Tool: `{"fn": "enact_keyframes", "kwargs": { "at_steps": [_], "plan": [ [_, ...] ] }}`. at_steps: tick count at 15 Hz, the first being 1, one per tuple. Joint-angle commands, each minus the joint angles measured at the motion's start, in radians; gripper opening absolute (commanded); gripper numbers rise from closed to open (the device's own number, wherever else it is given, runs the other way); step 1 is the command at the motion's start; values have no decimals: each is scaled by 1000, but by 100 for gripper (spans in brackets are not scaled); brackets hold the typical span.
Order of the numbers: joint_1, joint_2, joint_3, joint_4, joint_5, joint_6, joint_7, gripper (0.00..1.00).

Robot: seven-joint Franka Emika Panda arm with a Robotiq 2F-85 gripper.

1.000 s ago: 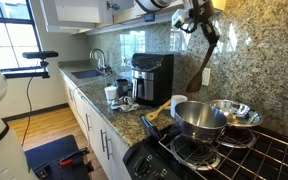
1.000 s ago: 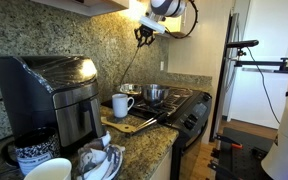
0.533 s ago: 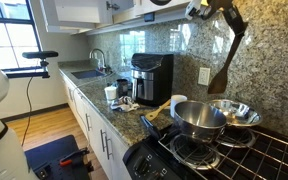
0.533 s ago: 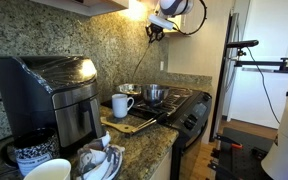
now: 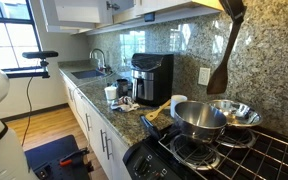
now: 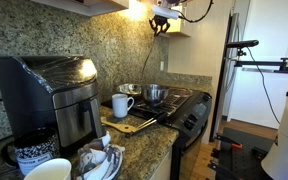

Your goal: Use the wooden spatula from the white mug to stir the contents in the silver bowl at the front of the stove then place it back in the mug

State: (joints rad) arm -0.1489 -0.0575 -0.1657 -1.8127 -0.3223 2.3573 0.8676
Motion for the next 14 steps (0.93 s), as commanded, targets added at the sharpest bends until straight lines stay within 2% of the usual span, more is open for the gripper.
{"fn": "enact_keyframes", "kwargs": {
  "at_steps": [1, 6, 14],
  "plan": [
    [-6, -31, 28, 9, -52, -113, 4, 6],
    [-12, -42, 30, -36, -71, -162, 5, 6],
    [-11, -24, 28, -131, -48, -141, -7, 6]
  ]
}}
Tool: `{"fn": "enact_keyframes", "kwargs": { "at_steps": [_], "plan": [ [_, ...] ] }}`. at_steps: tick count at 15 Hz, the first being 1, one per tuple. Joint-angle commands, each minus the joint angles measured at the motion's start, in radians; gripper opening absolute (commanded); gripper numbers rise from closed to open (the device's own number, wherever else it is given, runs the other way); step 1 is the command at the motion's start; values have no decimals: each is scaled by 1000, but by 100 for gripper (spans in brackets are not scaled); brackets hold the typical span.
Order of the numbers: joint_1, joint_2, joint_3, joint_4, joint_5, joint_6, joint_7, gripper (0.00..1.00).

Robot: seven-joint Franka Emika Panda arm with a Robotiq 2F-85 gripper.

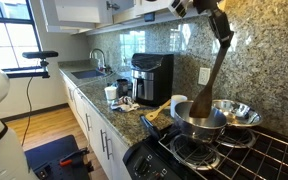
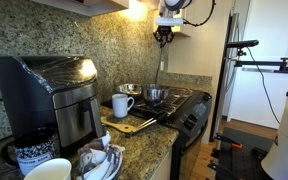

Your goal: Use the wooden spatula from the white mug to stir the contents in the silver bowl at the front of the stove then place it back in the mug

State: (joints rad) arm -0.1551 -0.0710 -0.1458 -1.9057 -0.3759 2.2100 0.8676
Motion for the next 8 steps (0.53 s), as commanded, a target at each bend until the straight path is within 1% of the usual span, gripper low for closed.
{"fn": "enact_keyframes", "kwargs": {
  "at_steps": [1, 5, 8],
  "plan": [
    [-3, -7, 10, -49, 2, 14, -3, 6],
    [6, 12, 18, -78, -12, 48, 12, 6],
    [12, 26, 26, -95, -34, 112, 35, 6]
  ]
}}
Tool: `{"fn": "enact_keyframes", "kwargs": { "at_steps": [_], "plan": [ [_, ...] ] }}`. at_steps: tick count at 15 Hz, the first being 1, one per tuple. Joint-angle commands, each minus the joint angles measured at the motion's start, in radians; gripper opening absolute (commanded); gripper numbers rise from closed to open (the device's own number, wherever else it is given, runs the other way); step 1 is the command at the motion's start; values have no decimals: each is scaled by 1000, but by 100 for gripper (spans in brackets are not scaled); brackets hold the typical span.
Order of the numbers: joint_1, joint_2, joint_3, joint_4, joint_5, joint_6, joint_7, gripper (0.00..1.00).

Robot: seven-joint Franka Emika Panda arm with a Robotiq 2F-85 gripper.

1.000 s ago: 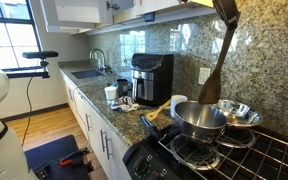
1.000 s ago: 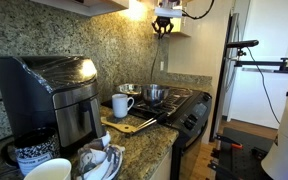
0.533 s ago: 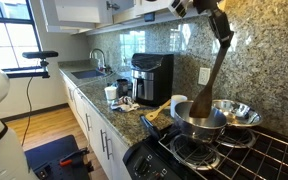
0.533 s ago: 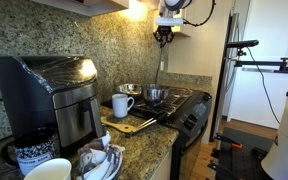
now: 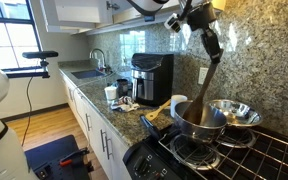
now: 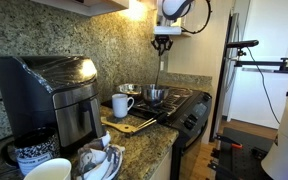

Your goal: Use the wooden spatula from the white mug to stir the contents in the silver bowl at the front of the stove then place it back in the mug

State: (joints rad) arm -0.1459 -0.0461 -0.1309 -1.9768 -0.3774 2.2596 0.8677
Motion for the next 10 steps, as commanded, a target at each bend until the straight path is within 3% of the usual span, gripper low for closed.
{"fn": "enact_keyframes", "kwargs": {
  "at_steps": [1, 5, 10],
  "plan": [
    [4, 7, 14, -26, -39, 85, 40, 6],
    [12, 28, 18, -25, 0, 130, 6, 6],
    [20, 42, 15, -10, 16, 93, -11, 6]
  ]
}}
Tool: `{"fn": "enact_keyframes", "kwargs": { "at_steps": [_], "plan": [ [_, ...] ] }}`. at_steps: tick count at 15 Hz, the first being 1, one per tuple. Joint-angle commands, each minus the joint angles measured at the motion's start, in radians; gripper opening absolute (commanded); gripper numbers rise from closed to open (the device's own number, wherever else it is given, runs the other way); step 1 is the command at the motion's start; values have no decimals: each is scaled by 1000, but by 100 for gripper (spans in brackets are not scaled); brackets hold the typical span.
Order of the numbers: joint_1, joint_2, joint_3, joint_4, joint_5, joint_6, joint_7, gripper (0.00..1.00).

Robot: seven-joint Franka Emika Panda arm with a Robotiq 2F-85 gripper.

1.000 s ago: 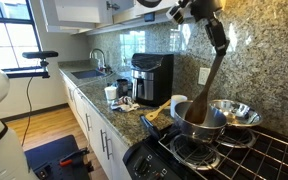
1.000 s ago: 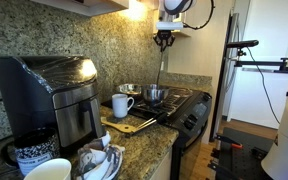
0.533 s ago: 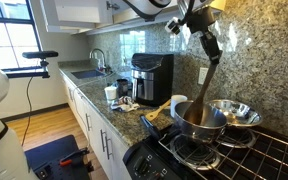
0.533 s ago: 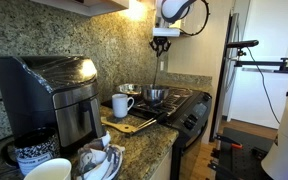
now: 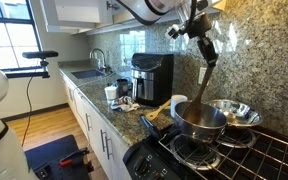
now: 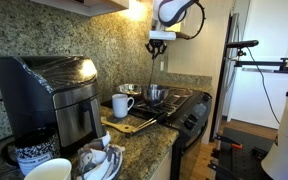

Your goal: Use the wooden spatula from the white mug to stir the contents in the silver bowl at the front of the stove then place it back in the mug

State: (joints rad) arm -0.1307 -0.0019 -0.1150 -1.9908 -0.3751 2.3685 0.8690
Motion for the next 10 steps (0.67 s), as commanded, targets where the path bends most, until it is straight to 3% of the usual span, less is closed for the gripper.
{"fn": "enact_keyframes", "kwargs": {
  "at_steps": [1, 10],
  "plan": [
    [4, -2, -2, 6, 8, -22, -8, 6],
    [-6, -15, -17, 18, -23, -140, 4, 6]
  ]
}}
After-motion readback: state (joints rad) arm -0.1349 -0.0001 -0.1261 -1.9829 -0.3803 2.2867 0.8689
